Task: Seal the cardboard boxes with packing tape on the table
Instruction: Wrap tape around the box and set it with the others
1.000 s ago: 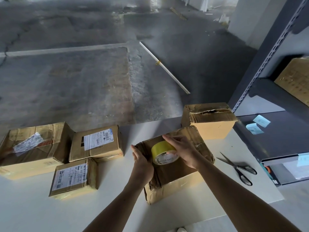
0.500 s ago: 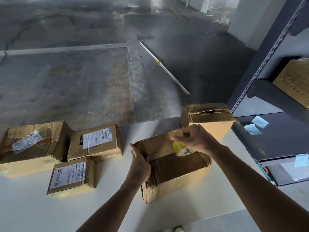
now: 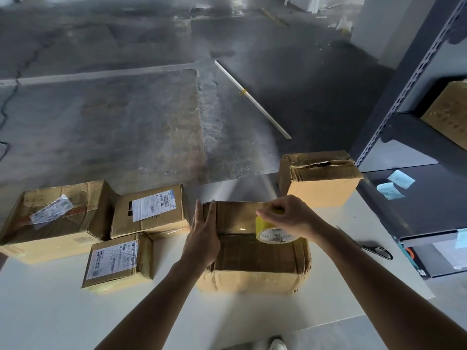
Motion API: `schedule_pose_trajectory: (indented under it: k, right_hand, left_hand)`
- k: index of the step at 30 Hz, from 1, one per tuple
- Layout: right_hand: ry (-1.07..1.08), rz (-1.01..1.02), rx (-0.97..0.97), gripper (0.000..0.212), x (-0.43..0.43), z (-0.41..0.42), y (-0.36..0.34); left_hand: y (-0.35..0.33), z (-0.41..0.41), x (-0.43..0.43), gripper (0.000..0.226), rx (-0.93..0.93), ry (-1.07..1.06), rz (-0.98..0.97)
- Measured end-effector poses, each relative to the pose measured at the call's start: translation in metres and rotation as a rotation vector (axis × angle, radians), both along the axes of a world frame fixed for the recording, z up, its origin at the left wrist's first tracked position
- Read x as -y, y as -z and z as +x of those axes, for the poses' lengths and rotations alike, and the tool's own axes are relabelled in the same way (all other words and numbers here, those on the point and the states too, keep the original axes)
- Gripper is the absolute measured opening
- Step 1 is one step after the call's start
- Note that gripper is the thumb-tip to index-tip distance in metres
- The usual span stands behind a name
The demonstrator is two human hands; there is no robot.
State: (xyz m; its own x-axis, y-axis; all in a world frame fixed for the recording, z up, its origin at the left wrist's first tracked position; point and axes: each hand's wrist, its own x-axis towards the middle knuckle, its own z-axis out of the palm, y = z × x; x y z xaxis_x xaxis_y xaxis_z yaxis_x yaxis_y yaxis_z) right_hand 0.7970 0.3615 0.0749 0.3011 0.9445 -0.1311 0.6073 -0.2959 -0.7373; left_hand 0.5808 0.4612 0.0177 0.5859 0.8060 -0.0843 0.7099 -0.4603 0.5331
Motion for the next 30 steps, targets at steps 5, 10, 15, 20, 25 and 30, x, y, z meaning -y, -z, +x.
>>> schedule_pose_trajectory:
  k: [5, 10, 15, 20, 25, 30]
  right_hand:
    - [0.003, 0.001, -0.015, 0.039, 0.001, -0.003, -0.003]
    - [0.014, -0.015, -0.050, 0.039, 0.004, -0.006, -0.009]
    - [0.021, -0.016, -0.090, 0.037, 0.005, -0.006, -0.009]
    - [0.008, -0.024, -0.105, 0.035, 0.005, -0.005, -0.005]
    - [0.003, -0.013, -0.098, 0.030, 0.005, -0.006, -0.004]
    - [-0.006, -0.003, -0.077, 0.026, 0.005, -0.007, -0.007]
  left_hand:
    - [-0.025, 0.007, -0.006, 0.091, -0.157, 0.281, 0.134]
    - [-0.047, 0.012, -0.019, 0.146, -0.450, 0.640, 0.046]
    - [-0.044, 0.020, -0.020, 0.157, -0.575, 0.673, 0.039]
    - [-0.056, 0.025, -0.018, 0.157, -0.631, 0.672, 0.021]
    - [-0.072, 0.027, -0.012, 0.150, -0.637, 0.654, 0.019]
    - [-0.079, 0.023, -0.008, 0.144, -0.603, 0.662, 0.015]
